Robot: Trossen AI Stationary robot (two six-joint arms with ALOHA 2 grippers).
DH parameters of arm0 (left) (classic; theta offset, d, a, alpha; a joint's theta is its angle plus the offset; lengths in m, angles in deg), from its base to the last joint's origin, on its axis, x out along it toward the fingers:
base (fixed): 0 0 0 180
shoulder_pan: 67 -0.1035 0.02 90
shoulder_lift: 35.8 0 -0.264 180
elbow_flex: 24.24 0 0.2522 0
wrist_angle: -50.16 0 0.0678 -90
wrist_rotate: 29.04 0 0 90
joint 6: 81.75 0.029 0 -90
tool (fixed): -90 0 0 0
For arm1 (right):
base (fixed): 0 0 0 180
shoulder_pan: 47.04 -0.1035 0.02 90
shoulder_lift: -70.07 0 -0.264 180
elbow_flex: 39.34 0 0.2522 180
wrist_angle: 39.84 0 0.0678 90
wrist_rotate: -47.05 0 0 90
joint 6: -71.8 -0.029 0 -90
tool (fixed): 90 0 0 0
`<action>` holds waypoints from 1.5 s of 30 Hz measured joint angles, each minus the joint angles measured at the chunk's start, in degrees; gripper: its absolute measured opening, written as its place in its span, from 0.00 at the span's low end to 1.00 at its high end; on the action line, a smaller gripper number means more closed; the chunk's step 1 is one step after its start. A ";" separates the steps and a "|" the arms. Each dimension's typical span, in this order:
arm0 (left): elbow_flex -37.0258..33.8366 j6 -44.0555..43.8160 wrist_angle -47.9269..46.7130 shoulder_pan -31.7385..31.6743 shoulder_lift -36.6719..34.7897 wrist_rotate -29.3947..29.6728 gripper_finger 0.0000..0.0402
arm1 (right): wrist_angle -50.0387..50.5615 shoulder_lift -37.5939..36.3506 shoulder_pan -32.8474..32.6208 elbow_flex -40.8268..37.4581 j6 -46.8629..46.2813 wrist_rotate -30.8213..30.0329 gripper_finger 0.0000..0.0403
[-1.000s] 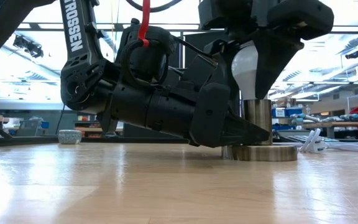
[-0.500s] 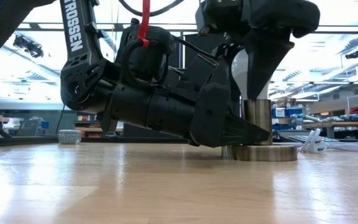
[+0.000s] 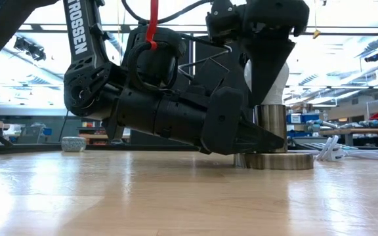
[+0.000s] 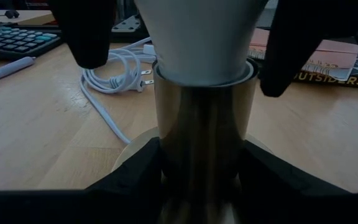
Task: Screw lightbulb
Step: Insert the lightbulb into the bronze lamp socket, then remove the lightbulb from the bronze lamp socket
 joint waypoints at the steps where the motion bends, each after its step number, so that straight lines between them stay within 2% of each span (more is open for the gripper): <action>1: 0.01 0.01 0.00 0.00 0.00 0.00 0.48 | -0.10 0.00 0.01 0.00 -1.20 0.00 0.67; 10: 0.00 -1.58 0.15 0.04 0.00 1.22 0.48 | -0.09 0.00 0.32 -0.02 -11.41 -0.04 0.64; 18: 0.00 -2.26 0.13 0.07 0.00 1.58 0.48 | 0.10 -0.37 0.40 -0.09 -17.94 -0.02 0.68; 24: 0.00 -1.61 -0.01 0.02 -0.02 1.60 0.48 | 0.13 -0.94 0.38 0.24 -13.31 0.11 0.69; 31: 0.13 -1.64 0.24 -0.01 -0.33 1.45 0.48 | 5.22 -2.21 0.38 6.55 -8.03 -2.35 0.72; 39: 0.02 -1.41 -0.39 0.00 -0.09 1.14 0.48 | 7.39 -2.54 0.64 11.38 -6.46 -2.82 0.76; 45: 0.05 -1.44 -1.32 0.00 -0.11 1.11 0.48 | 16.01 -2.58 -0.61 15.48 -7.32 -3.84 0.76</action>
